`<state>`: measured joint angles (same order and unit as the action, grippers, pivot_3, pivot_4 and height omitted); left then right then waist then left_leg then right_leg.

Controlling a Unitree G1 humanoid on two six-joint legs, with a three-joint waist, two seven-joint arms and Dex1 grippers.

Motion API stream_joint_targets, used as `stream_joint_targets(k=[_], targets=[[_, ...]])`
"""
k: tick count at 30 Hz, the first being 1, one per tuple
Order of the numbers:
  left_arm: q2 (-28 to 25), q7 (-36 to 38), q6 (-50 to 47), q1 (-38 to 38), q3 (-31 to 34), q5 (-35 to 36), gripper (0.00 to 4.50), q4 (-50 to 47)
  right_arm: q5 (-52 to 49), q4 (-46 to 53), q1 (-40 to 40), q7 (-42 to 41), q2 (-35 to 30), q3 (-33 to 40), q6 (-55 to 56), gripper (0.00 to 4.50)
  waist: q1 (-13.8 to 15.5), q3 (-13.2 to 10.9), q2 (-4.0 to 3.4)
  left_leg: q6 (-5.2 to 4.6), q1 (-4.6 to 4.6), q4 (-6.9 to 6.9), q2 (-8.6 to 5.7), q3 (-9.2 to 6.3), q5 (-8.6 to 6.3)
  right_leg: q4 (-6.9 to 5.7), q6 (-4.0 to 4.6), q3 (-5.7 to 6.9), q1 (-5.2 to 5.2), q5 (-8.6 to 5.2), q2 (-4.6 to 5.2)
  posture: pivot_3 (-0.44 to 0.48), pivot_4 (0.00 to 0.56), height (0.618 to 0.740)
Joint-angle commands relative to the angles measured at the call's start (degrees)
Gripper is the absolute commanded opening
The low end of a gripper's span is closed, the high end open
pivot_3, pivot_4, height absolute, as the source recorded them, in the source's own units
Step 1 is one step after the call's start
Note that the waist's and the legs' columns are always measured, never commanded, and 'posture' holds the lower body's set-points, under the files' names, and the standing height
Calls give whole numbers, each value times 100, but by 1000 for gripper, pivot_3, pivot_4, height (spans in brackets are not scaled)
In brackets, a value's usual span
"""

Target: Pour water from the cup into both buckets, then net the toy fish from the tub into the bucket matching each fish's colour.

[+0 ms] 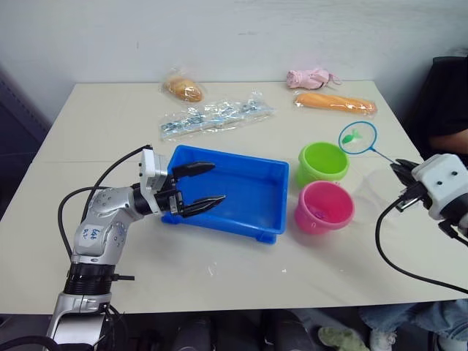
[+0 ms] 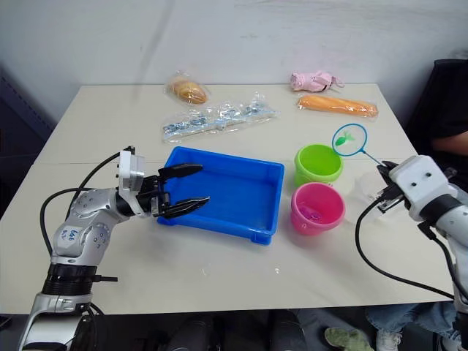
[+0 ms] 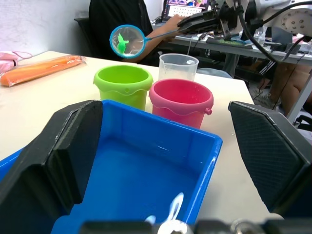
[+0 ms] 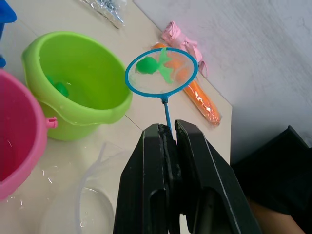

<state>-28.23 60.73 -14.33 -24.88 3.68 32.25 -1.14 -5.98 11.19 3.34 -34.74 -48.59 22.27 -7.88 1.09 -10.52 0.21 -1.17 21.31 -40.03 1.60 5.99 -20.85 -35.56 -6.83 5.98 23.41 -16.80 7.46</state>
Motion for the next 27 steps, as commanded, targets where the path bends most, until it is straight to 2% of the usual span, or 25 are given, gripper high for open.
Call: stream_joint_targets(k=[1,7,11,14,21,27], targets=[[9,-16,76,6,40,-7,4446,-105,121,-26,42,28,-9,-7,372,0,5,0,0,0,0,0,0,0,0,0,0,0,0,0,0,0,150,740],[33,-48,95,23,46,-22,4446,-122,1121,-451,34,218,-410,-358,1636,0,8,0,0,-1,-1,-1,0,0,1,-1,0,0,0,0,1,0,150,740],[16,-57,100,41,66,-24,4446,-133,2041,-920,3,624,-829,-590,2950,0,1,0,0,0,-1,0,0,0,1,0,0,-1,0,0,1,0,150,740],[-16,-58,110,23,96,-24,4446,-105,2425,-1194,23,908,-1008,-635,3497,0,0,0,0,2,-2,-1,3,0,2,-1,0,0,0,0,0,0,150,740],[-58,-2,133,-26,99,-32,4446,-32,3435,-1672,45,1827,-1253,-679,4298,0,-5,0,0,4,-2,-1,5,0,3,0,0,-1,-1,0,0,0,150,740],[-28,62,143,-79,57,-34,4446,14,4264,-1535,63,2447,-1342,-770,4380,0,-18,0,-1,6,-2,-1,6,0,4,-1,0,-2,0,-1,0,0,150,740]])
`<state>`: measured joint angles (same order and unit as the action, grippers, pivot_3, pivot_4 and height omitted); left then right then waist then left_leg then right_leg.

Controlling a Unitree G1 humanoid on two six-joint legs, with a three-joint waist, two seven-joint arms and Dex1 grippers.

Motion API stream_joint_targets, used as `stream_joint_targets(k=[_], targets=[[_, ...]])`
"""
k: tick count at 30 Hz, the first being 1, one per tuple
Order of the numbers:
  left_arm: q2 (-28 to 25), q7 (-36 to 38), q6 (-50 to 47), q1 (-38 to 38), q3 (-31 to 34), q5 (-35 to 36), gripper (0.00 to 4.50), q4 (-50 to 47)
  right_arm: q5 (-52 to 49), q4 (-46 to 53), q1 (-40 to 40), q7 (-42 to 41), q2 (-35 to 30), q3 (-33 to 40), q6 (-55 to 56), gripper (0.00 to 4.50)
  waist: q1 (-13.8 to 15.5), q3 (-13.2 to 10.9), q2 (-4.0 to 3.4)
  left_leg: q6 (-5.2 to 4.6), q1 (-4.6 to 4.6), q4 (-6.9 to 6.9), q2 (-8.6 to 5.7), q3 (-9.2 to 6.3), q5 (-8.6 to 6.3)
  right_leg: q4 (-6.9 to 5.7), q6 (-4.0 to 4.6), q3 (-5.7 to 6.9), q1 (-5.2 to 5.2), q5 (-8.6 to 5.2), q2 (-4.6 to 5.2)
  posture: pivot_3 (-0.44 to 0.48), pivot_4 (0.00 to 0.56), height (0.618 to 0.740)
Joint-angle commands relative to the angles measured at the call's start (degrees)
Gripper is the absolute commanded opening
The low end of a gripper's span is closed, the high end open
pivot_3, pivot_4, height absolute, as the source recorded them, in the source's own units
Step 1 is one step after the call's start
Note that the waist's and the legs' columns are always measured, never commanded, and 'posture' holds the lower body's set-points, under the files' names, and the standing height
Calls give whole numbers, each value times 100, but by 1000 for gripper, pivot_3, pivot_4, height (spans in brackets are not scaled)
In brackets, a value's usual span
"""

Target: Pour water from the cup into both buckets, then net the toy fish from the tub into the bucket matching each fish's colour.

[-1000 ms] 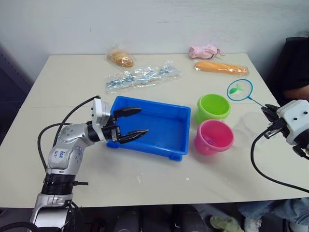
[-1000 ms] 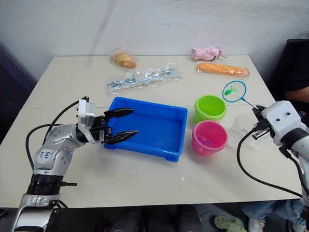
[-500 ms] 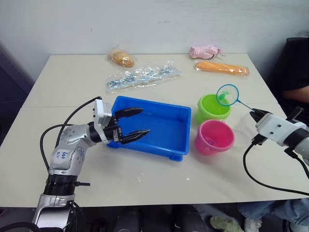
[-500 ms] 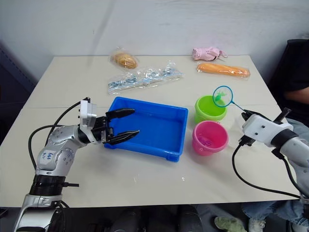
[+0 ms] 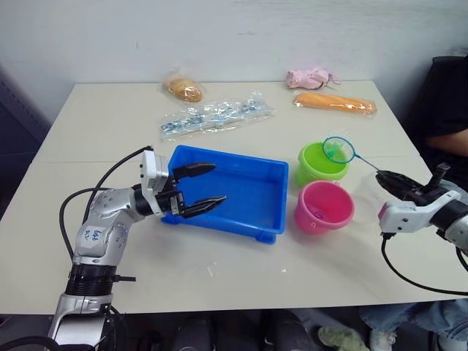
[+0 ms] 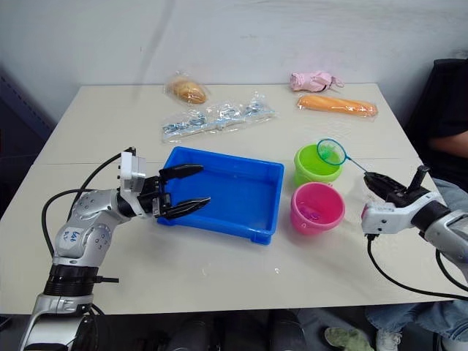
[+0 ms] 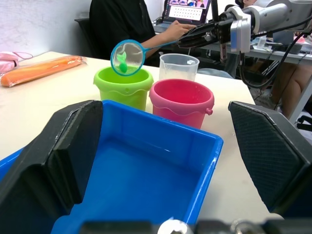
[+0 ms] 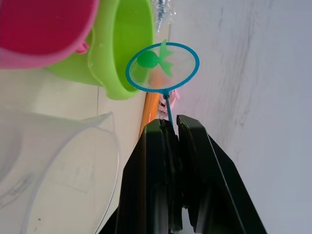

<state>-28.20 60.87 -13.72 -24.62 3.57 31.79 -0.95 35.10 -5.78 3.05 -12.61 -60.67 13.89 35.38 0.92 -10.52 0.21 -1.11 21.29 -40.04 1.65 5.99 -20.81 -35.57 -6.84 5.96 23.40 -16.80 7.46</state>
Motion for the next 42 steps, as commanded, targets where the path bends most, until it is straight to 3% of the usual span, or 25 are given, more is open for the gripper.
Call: stream_joint_targets(k=[1,7,11,16,20,25,29,33,37,42], targets=[[-24,57,81,-116,64,11,4446,7,153,146,118,213,-150,19,63,0,-4,0,0,0,0,0,0,0,0,0,0,0,0,0,-1,0,150,740],[46,119,129,-245,12,-28,4446,152,293,12,223,480,-199,-61,163,0,-14,0,0,0,0,0,0,-1,1,0,0,1,-1,0,-1,0,150,740],[51,136,134,-230,32,-23,4446,130,-769,29,265,39,-16,67,-57,0,-29,0,0,0,0,0,1,-2,1,0,0,1,-1,0,-1,0,150,740],[-335,800,217,-135,373,307,4446,91,-4023,1030,224,-1625,170,82,-958,0,-78,0,0,0,0,0,3,-6,1,-1,0,5,-3,0,-4,0,150,740],[-950,1491,114,103,583,527,4446,-148,-7181,2346,-40,-2698,265,114,-3255,0,-111,0,0,-2,-1,0,8,-15,1,1,1,10,-8,0,-5,0,150,740],[-1469,1968,4,666,1017,857,4446,-498,-8575,3426,-237,-3231,99,-18,-4842,0,-63,-1,-1,-13,-1,-5,-1,-22,-4,0,2,12,-14,-1,9,0,150,740],[-1760,2025,-247,1423,1563,1222,4446,-798,-8541,4166,-252,-3448,264,-727,-5430,0,-95,-1,0,-15,0,-3,4,-32,-9,8,5,14,-16,-2,10,0,150,740],[-2007,2498,140,2149,1687,947,4446,-941,-7879,4403,-315,-3478,583,-1540,-5600,0,-90,0,1,-14,-1,-3,-2,-31,-9,8,5,13,-17,-2,14,0,150,740],[-2238,2903,386,2949,1682,796,4446,-1273,-6464,3996,-648,-3698,760,-2358,-5053,0,-79,0,2,-13,-1,-3,-6,-29,-12,10,7,14,-16,-3,15,0,150,740],[-2335,2757,211,3738,1689,998,4446,-1843,-6061,3683,-592,-3923,1303,-2933,-4946,0,-105,2,5,-14,-4,-4,-4,-22,-15,13,8,11,-14,-4,15,0,150,740]])
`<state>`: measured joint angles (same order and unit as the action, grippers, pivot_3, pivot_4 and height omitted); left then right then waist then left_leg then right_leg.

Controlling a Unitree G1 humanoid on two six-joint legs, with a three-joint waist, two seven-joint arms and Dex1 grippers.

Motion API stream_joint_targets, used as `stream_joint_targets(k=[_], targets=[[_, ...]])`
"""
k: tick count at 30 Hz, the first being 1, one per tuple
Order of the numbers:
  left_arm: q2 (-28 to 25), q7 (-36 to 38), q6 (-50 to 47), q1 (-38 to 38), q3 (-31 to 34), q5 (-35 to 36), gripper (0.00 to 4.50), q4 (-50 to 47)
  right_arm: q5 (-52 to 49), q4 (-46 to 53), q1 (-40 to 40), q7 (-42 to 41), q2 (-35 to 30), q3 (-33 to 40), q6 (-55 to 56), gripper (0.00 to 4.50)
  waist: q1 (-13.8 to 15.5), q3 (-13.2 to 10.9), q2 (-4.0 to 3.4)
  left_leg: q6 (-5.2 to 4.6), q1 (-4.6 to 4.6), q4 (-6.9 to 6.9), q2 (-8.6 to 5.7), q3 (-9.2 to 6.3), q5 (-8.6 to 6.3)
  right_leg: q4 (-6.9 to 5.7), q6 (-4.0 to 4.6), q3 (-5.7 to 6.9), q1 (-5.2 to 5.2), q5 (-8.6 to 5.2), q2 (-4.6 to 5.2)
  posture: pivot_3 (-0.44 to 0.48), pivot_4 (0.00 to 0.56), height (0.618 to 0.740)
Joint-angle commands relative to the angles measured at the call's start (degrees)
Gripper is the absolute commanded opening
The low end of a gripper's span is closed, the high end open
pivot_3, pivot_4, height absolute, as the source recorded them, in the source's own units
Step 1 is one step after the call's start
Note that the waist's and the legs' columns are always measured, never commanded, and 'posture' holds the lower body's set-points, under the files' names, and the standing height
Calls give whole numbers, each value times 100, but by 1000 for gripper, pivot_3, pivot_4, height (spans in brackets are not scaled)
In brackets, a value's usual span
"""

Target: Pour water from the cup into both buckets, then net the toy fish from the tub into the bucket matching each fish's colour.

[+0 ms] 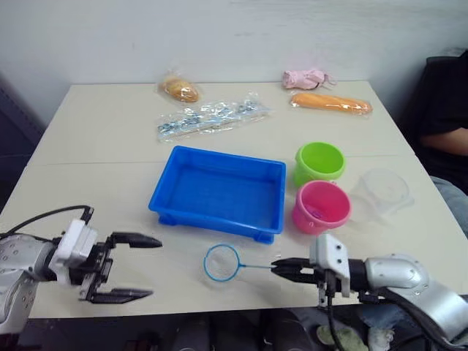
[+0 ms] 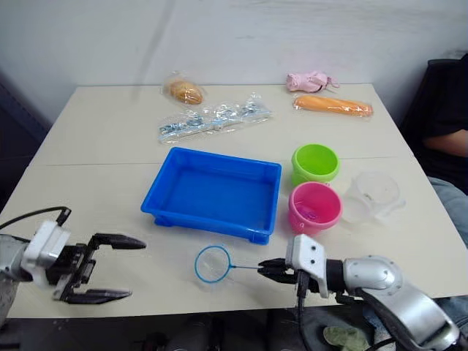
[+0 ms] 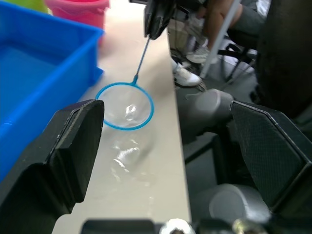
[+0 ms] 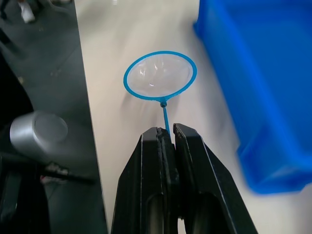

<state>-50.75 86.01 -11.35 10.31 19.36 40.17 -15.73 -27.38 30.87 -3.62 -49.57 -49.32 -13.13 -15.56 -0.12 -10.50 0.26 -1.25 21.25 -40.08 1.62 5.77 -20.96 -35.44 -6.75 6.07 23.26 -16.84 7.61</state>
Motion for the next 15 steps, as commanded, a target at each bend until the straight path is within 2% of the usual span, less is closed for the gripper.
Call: stream_joint_targets(k=[1,9,14,15], targets=[[-76,246,7,348,96,126,4446,-404,299,-79,121,-265,316,-385,194,0,-6,0,0,1,0,0,1,1,1,0,3,-1,4,-2,-1,0,150,740],[-73,101,46,421,16,56,4446,-512,1138,-1180,691,-563,1120,-1004,693,0,1,1,1,13,-4,-1,6,7,-1,-11,19,-2,14,-11,-5,0,150,740],[-63,24,99,306,-22,-76,4446,-388,1214,-1917,1106,-697,1469,-869,806,0,-13,2,2,12,-5,2,8,9,-1,-16,19,-2,16,-11,-8,0,150,740],[-79,6,94,304,-16,-113,4487,-364,1071,-1911,1123,-788,1480,-788,722,409,-14,2,1,13,-4,1,9,9,-2,-18,19,-2,17,-11,-9,0,150,740]])
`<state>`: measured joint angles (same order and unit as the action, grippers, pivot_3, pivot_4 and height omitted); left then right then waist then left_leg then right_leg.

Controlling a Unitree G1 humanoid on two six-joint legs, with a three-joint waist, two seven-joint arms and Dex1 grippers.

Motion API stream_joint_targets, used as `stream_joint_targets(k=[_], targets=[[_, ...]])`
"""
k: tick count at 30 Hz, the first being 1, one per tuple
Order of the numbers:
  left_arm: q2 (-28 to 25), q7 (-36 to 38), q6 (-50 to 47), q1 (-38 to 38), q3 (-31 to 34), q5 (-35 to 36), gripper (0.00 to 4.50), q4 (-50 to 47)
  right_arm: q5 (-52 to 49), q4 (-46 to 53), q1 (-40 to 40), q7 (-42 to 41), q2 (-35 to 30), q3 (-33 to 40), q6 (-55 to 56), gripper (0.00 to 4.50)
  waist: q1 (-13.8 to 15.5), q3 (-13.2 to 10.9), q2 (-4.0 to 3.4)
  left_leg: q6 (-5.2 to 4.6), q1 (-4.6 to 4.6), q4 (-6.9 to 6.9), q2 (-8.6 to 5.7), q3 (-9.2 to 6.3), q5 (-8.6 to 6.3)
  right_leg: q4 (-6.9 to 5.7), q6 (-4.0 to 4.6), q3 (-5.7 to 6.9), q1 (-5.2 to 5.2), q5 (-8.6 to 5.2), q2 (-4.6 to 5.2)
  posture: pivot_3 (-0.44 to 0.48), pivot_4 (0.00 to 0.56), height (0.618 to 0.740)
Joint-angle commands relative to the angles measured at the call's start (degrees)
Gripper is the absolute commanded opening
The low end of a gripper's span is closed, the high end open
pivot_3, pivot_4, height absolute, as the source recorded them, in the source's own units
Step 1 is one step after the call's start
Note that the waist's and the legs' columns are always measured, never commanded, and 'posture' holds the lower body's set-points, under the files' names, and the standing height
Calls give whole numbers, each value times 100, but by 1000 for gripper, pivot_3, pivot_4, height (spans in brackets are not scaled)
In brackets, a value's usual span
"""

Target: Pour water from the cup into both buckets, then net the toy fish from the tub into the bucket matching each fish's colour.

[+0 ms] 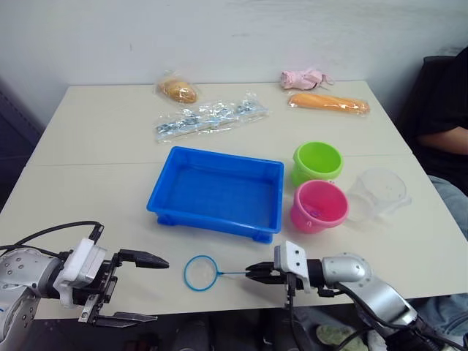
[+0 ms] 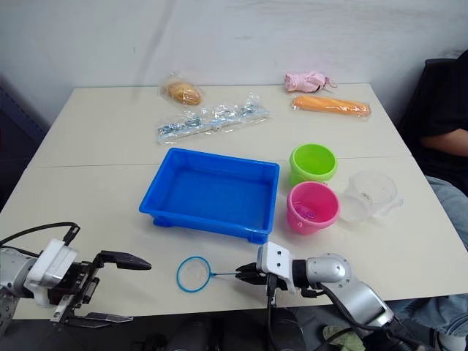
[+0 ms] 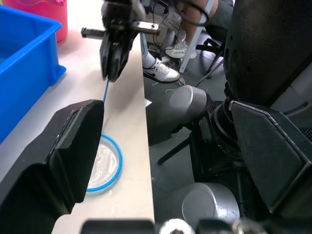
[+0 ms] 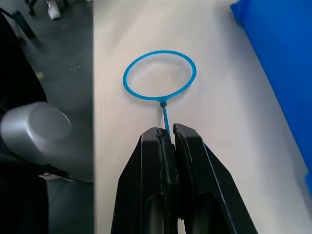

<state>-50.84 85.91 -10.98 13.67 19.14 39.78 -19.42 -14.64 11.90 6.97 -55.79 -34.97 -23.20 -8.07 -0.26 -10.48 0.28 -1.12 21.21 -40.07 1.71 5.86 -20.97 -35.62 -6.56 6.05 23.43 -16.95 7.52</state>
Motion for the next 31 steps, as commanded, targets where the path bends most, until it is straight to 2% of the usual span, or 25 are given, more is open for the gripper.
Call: stream_joint_targets(k=[1,2,5,6,8,9,12,14,16,19,23,26,31], targets=[[-77,20,52,-10,47,-82,4500,40,-234,17,55,-172,33,303,-12,866,4,0,-1,0,1,0,0,1,0,-3,0,0,0,0,0,0,150,740],[-78,29,47,7,78,-86,4500,62,-239,52,34,-178,25,358,11,1163,5,0,0,0,2,0,-1,0,0,-3,0,0,0,0,1,0,150,740],[-107,36,-32,253,283,-137,4500,324,-579,719,-206,-344,-240,623,-283,2612,3,-1,-2,-2,2,0,-1,1,-1,-2,0,0,-2,0,2,0,150,740],[-128,43,17,293,332,-205,4500,452,-674,925,-287,-317,-328,790,-351,3020,5,-1,-2,-3,2,0,-1,1,-2,-3,0,-1,0,0,3,0,150,740],[-131,-13,303,263,423,-446,4500,723,-934,1292,-494,-379,-619,1291,-381,4106,9,-2,-3,-1,3,2,2,-1,-3,0,0,3,-1,0,0,0,150,740],[-118,-61,412,227,450,-531,4500,829,-1026,1415,-593,-379,-734,1517,-403,4440,19,-2,-3,-2,4,0,0,0,-3,4,0,2,1,0,2,0,150,740],[30,-461,670,6,561,-730,4500,1116,-1369,1752,-1009,-458,-1135,2228,-610,4440,44,2,3,-5,-2,0,-2,0,-6,11,0,1,-4,0,6,0,150,740],[132,-717,1006,-62,711,-954,4500,1361,-1796,2072,-1645,-658,-1516,3203,-851,4440,90,1,2,-7,-1,1,-4,-4,-7,10,0,1,-4,0,11,0,150,740],[109,-833,1222,-9,763,-1213,4500,1620,-2036,2193,-2169,-973,-1632,4029,-668,4440,119,3,4,-7,0,6,-1,-3,-11,7,-2,2,-5,1,7,0,150,740],[-377,-842,467,286,700,-1401,4500,1911,-2282,2034,-2646,-1548,-1602,5045,-216,4440,84,10,17,-14,-3,7,3,9,-17,9,-4,0,-7,2,-3,0,150,740],[-294,-1341,940,-502,885,-1448,4500,2578,-2217,1422,-2957,-1773,-1719,6389,-205,4440,136,11,20,-23,-12,3,0,18,-22,18,-7,-9,-9,4,6,0,150,740],[-263,-1492,1286,-763,802,-1692,4500,3065,-2139,823,-2647,-1847,-1763,6586,55,4440,147,15,25,-22,-14,3,-3,15,-24,17,-10,-10,-9,6,13,0,150,740],[0,-1797,1816,-974,745,-1832,4500,3198,-1875,544,-2156,-1682,-1600,6225,454,4440,86,18,19,-16,-13,6,2,23,-24,-1,-10,-9,-4,6,8,0,150,740]])
